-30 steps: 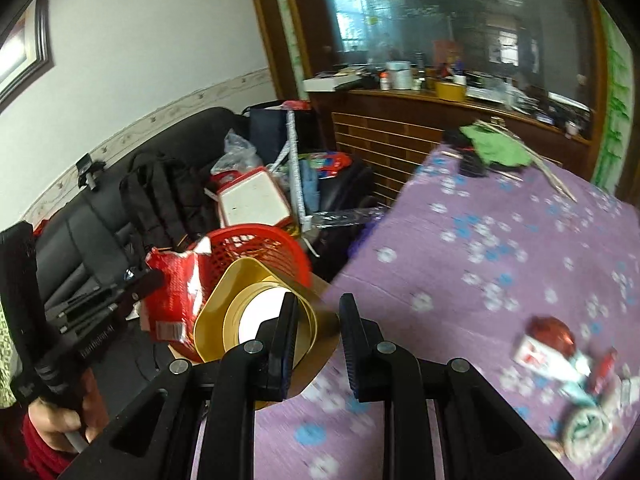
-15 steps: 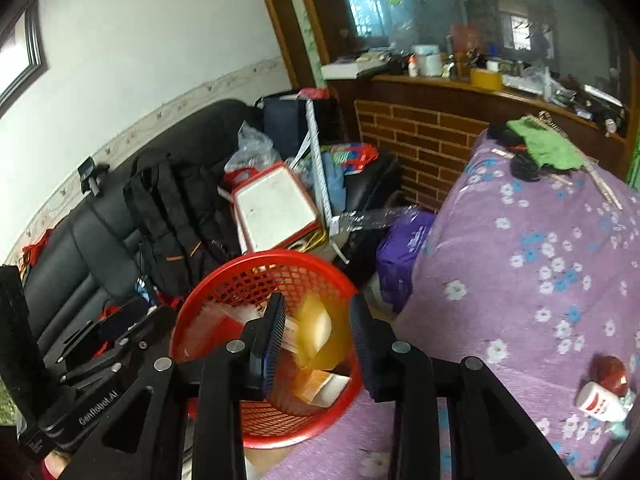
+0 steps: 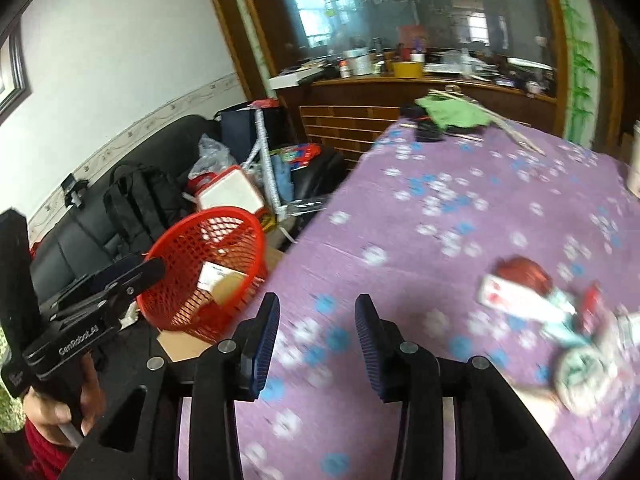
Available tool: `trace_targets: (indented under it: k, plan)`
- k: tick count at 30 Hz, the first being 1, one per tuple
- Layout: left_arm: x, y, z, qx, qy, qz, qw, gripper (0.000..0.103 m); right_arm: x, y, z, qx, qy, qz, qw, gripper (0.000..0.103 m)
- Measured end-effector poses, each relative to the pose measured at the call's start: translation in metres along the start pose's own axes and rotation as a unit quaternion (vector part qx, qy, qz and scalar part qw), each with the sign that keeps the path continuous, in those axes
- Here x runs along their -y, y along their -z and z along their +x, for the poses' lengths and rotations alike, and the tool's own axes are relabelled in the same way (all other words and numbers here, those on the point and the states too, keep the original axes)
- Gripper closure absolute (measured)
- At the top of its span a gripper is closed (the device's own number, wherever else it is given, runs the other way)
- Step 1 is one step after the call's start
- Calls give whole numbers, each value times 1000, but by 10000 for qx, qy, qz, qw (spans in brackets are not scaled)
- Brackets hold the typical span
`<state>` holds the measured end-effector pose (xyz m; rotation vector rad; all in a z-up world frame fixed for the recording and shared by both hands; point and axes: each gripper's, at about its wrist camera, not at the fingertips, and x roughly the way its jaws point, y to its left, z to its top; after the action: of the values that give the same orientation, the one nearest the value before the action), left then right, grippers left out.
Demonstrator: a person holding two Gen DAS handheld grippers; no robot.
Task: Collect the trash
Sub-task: 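Move both tools back over the remaining trash on the table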
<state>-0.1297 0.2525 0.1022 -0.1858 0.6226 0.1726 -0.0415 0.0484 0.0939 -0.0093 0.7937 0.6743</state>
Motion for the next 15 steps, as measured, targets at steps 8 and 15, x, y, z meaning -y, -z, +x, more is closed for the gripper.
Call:
trace_targets:
  k: [8, 15]
  plan:
    - [89, 19, 19, -458, 563, 832, 9939, 37, 84, 37, -61, 232, 515, 679, 9961, 54]
    - [170, 36, 36, -817, 1125, 1788, 9740, 26, 156, 62, -104, 467, 867, 1622, 9818, 49]
